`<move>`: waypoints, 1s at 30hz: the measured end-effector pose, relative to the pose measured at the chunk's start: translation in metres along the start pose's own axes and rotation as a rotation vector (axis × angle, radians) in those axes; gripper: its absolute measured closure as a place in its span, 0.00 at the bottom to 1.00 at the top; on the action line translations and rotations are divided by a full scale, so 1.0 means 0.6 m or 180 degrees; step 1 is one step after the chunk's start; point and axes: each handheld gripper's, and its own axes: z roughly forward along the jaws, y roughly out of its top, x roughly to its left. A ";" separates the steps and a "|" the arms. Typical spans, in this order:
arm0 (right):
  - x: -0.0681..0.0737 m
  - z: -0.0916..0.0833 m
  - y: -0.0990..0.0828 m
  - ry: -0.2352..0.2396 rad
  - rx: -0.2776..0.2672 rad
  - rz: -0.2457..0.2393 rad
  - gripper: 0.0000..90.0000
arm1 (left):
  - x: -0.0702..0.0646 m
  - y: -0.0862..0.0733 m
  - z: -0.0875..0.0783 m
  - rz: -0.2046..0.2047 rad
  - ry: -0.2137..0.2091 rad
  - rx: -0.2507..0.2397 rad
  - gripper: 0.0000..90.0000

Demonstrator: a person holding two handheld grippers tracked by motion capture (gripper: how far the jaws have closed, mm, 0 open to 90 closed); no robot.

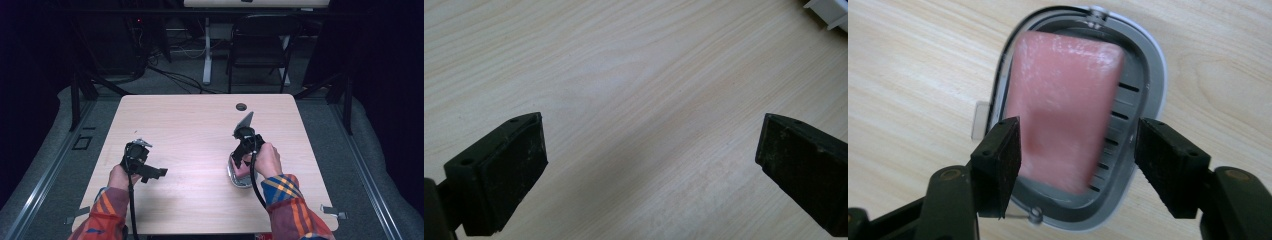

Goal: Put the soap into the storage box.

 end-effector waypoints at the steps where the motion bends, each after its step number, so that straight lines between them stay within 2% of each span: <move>1: -0.002 -0.001 -0.003 0.0029 -0.0042 0.0010 0.40 | 0.000 0.000 0.000 0.0004 0.0000 0.0004 0.00; 2: -0.004 -0.008 -0.004 0.0043 -0.0034 -0.0013 0.40 | 0.000 0.000 0.000 0.0005 -0.0001 -0.0001 0.00; 3: -0.006 -0.011 -0.010 0.0073 -0.0169 0.0017 0.39 | 0.000 0.000 0.000 0.0001 -0.0003 0.0001 0.00; 5: -0.015 -0.023 -0.016 0.0070 -0.0204 -0.0042 0.38 | 0.001 0.000 0.000 -0.0001 -0.0004 0.0006 0.00; 6: -0.017 -0.026 -0.020 0.0082 -0.0274 -0.0016 0.37 | 0.001 0.000 0.000 -0.0011 -0.0007 0.0002 0.00; 8: -0.030 -0.036 -0.027 0.0072 -0.0302 -0.0093 0.34 | 0.001 0.000 0.000 -0.0012 -0.0008 -0.0002 0.00; 9: -0.034 -0.038 -0.033 0.0091 -0.0402 -0.0076 0.34 | 0.001 0.000 0.000 -0.0002 -0.0006 0.0002 0.00; 10: -0.041 -0.044 -0.036 0.0106 -0.0407 -0.0130 0.32 | 0.001 0.000 0.000 0.0000 -0.0003 0.0002 0.00; 11: -0.046 -0.048 -0.043 0.0104 -0.0509 -0.0130 0.30 | 0.001 0.000 0.001 0.0002 0.0005 0.0002 0.00; 12: -0.052 -0.054 -0.047 0.0118 -0.0526 -0.0223 0.28 | 0.000 0.000 0.001 0.0005 0.0003 0.0002 0.00; 15: -0.068 -0.067 -0.061 0.0122 -0.0639 -0.0336 0.22 | 0.001 0.000 0.002 0.0011 -0.0001 0.0010 0.00; 18: -0.085 -0.076 -0.074 0.0137 -0.0752 -0.0402 0.16 | 0.000 0.000 0.002 0.0006 0.0009 -0.0008 0.00; 24: -0.120 -0.089 -0.101 0.0215 -0.1012 -0.0420 0.03 | 0.000 0.000 0.002 0.0011 -0.0009 -0.0015 0.00; 26: -0.129 -0.091 -0.108 0.0221 -0.1020 -0.0454 0.00 | 0.000 0.000 0.001 0.0011 -0.0011 -0.0019 0.00; 29: -0.147 -0.090 -0.124 0.0253 -0.1117 -0.0457 0.00 | 0.000 0.000 0.001 0.0012 -0.0008 -0.0017 0.00; 30: -0.152 -0.089 -0.129 0.0270 -0.1185 -0.0413 0.00 | 0.000 0.000 0.001 0.0012 -0.0009 -0.0020 0.00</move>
